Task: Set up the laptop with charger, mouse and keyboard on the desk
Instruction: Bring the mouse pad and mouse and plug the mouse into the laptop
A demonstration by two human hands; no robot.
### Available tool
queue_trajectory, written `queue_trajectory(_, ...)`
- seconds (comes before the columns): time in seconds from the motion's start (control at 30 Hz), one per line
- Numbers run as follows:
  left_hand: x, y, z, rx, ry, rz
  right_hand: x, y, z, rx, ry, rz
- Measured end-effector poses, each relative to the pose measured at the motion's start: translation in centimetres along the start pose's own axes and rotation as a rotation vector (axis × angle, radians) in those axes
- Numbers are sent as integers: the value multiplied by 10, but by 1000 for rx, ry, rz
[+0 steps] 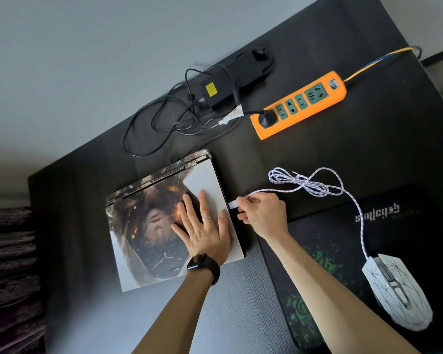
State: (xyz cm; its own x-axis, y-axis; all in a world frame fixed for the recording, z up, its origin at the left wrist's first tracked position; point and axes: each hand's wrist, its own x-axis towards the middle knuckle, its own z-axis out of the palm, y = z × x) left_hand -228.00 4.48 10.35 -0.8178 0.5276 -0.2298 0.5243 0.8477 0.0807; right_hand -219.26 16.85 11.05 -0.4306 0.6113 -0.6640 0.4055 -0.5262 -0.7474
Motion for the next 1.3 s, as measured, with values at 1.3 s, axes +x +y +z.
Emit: queue_trajectory(1.3,0,200,-34,-188,-197,392,-68,49,-191,-753,413,-305)
